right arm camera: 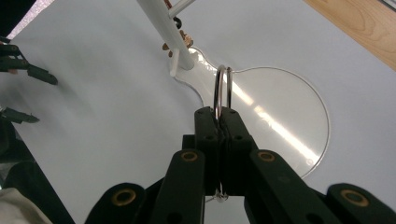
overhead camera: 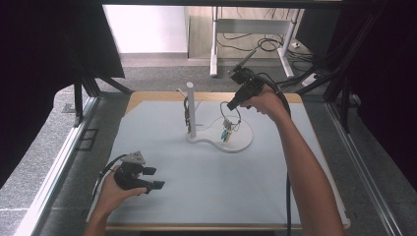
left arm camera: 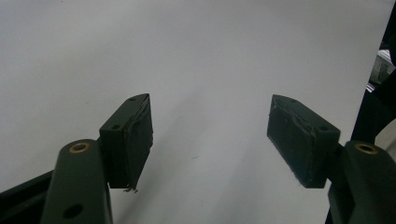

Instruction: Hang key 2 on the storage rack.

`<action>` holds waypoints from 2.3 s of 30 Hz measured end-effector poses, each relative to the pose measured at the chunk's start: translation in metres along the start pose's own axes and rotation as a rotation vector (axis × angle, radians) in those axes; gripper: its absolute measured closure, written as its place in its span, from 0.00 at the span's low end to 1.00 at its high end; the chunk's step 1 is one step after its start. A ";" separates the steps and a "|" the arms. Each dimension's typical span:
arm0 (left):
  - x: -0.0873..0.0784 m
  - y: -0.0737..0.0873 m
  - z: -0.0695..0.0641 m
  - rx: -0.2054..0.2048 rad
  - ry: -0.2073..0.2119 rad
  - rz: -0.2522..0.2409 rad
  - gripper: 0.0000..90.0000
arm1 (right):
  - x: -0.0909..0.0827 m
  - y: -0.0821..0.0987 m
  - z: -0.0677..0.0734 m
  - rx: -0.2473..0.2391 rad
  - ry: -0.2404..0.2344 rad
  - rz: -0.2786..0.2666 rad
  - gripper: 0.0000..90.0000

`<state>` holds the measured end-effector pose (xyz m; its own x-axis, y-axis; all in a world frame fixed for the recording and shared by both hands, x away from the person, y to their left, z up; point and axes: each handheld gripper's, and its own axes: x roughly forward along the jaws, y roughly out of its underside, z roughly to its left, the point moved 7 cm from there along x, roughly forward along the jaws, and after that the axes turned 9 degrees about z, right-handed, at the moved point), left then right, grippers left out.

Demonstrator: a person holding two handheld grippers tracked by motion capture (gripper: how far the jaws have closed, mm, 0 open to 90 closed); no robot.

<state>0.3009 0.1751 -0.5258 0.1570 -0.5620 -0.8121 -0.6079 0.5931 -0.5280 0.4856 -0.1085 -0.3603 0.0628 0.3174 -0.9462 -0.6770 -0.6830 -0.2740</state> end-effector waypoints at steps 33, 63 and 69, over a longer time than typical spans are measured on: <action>-0.002 0.000 0.000 0.007 0.009 -0.005 0.35 | 0.013 -0.032 -0.012 0.032 0.002 -0.019 0.98; -0.007 0.002 0.001 0.001 0.015 -0.026 0.35 | 0.029 -0.074 -0.008 0.019 0.025 -0.022 0.97; -0.007 0.005 0.007 -0.024 0.022 -0.023 0.35 | 0.032 -0.077 -0.002 0.016 0.020 -0.024 0.98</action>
<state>0.3020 0.1856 -0.5244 0.1541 -0.5877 -0.7943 -0.6227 0.5664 -0.5398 0.5416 -0.0470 -0.3695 0.0934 0.3200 -0.9428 -0.6871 -0.6646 -0.2937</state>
